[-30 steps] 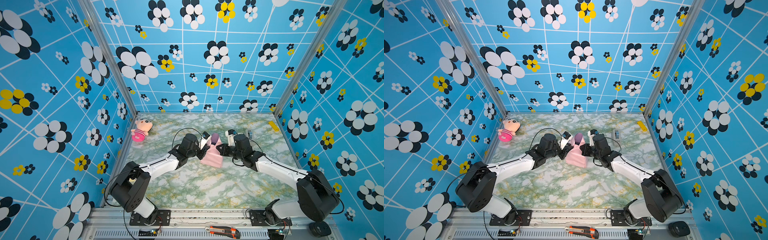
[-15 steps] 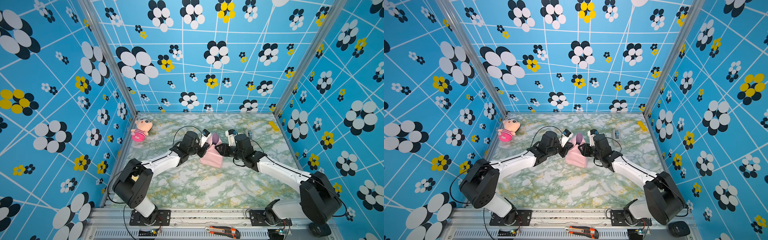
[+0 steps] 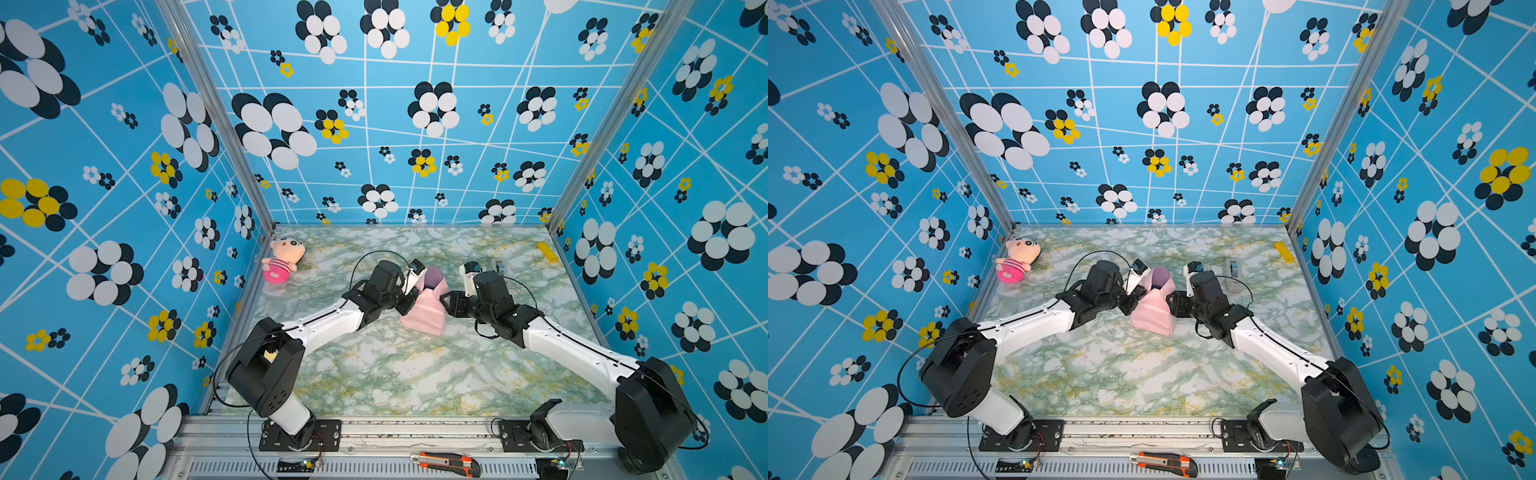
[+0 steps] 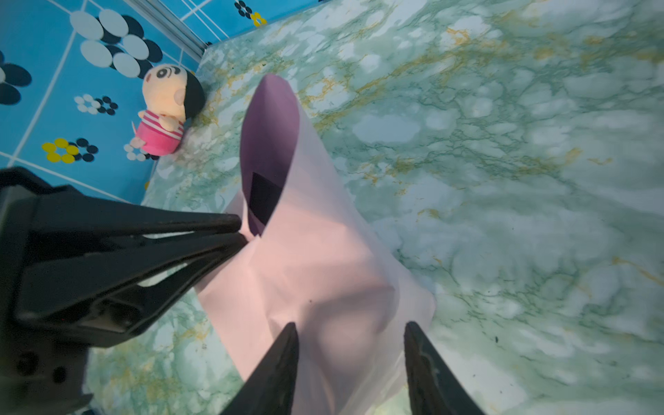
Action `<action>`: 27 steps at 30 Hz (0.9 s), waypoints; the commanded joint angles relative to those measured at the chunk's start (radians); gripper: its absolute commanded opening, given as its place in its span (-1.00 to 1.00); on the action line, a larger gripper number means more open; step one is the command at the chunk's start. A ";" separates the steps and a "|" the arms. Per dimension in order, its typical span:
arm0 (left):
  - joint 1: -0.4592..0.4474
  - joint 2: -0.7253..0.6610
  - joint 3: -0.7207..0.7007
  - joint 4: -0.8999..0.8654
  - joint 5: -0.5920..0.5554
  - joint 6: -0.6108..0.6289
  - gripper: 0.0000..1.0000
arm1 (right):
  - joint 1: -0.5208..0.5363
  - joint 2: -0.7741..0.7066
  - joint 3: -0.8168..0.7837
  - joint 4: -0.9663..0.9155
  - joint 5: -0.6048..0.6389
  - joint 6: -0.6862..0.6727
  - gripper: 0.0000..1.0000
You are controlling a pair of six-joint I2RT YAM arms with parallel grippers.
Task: Wrap a gift box in wrapping paper
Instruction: Fold the seventh fold of the wrapping paper on the gift box.
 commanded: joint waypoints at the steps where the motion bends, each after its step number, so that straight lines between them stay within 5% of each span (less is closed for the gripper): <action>1: -0.009 0.024 -0.019 -0.089 -0.004 0.005 -0.72 | -0.003 0.047 -0.003 0.009 0.005 -0.138 0.12; 7: -0.009 0.029 -0.022 -0.076 0.015 0.002 -0.72 | -0.004 0.118 0.032 0.101 0.017 -0.305 0.14; 12: -0.008 0.021 -0.031 -0.069 0.013 0.007 -0.72 | -0.028 0.168 0.050 0.197 -0.138 -0.390 0.11; 17: -0.009 0.022 -0.031 -0.068 0.012 0.011 -0.71 | -0.080 0.184 0.035 0.306 -0.364 -0.367 0.05; 27: -0.009 0.018 -0.040 -0.055 0.045 0.019 -0.71 | -0.160 0.256 0.031 0.462 -0.587 -0.225 0.06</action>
